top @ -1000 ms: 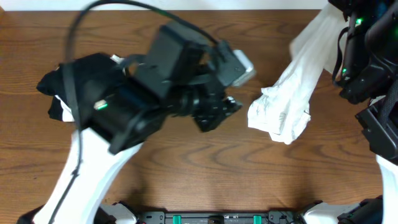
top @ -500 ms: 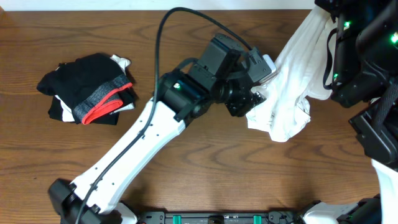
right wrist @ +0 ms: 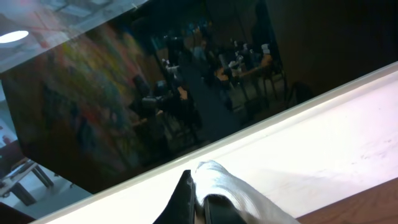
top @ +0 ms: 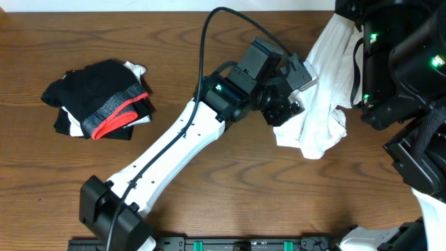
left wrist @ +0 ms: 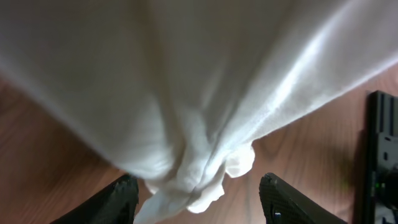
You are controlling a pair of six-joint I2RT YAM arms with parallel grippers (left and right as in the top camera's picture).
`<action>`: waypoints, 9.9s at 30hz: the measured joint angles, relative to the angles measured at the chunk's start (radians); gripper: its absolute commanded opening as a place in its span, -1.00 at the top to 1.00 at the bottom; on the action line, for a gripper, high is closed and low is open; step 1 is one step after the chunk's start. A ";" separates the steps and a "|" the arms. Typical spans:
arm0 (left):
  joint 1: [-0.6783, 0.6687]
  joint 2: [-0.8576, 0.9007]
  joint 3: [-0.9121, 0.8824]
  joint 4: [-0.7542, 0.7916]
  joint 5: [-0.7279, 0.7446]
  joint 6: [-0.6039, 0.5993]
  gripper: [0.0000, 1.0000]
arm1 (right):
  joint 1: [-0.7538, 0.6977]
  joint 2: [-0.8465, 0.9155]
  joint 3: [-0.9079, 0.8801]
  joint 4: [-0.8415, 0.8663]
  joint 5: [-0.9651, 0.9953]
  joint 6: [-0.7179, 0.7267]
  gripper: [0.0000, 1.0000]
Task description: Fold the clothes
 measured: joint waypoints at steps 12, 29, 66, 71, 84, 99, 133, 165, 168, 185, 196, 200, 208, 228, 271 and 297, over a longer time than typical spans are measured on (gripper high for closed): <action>0.000 0.023 0.000 -0.045 0.058 0.000 -0.29 | 0.000 0.000 0.000 0.034 0.000 -0.014 0.97; 0.000 0.066 0.000 -0.021 0.055 0.003 -0.12 | 0.001 -0.010 0.000 0.064 0.000 -0.023 0.97; 0.355 -0.595 0.047 -0.403 -0.409 -0.190 0.88 | -0.093 -0.033 0.001 -0.270 0.111 -0.095 0.95; 0.449 -0.689 0.095 -0.449 -0.431 -0.197 0.89 | -0.182 -0.033 0.001 -0.346 -0.018 -0.017 0.95; 0.494 -0.663 0.205 -0.461 -0.422 -0.184 0.88 | -0.655 -0.031 0.001 -0.521 -0.728 0.037 0.98; 0.500 -0.636 0.530 -0.544 -0.355 -0.185 0.88 | -0.682 -0.081 0.001 -0.519 -0.871 -0.120 0.97; 0.505 0.148 0.916 0.000 -0.397 -0.100 0.88 | -0.753 0.347 -0.006 0.090 -0.912 -0.124 0.97; 0.500 0.189 0.921 -1.009 -0.447 -0.053 0.66 | -0.752 0.313 -0.137 -0.822 -0.879 -0.383 0.45; 0.501 0.166 0.924 -1.009 -0.457 -0.085 0.17 | -0.753 0.313 -0.137 -0.846 -0.871 -0.399 -0.11; 0.513 0.108 0.909 -1.009 -0.495 -0.134 -0.21 | -0.765 0.313 -0.137 -0.860 -0.872 -0.442 -0.61; 0.626 -0.066 0.811 -1.009 -0.676 -0.320 -0.71 | -0.794 0.296 -0.138 -0.893 -0.914 -0.428 -0.63; 0.734 -0.284 0.781 -1.008 -0.698 -0.372 -0.79 | -0.795 0.229 -0.142 -0.932 -0.933 -0.418 -0.67; 0.775 -0.583 0.441 -0.986 -0.648 -0.417 -0.83 | -0.795 0.050 -0.177 -0.958 -0.948 -0.338 -0.76; 0.541 -0.098 -0.438 -0.323 -0.180 -0.383 -0.50 | -0.795 0.116 -0.866 -0.411 -0.982 -0.182 -0.93; 0.334 -0.304 -0.526 -0.483 -0.612 -0.389 0.88 | -0.798 0.116 -0.914 -0.378 -0.935 -0.177 -0.84; 0.335 -0.331 -0.526 -0.495 -0.626 -0.421 0.88 | -0.797 0.116 -1.498 0.357 -1.179 -0.034 -0.15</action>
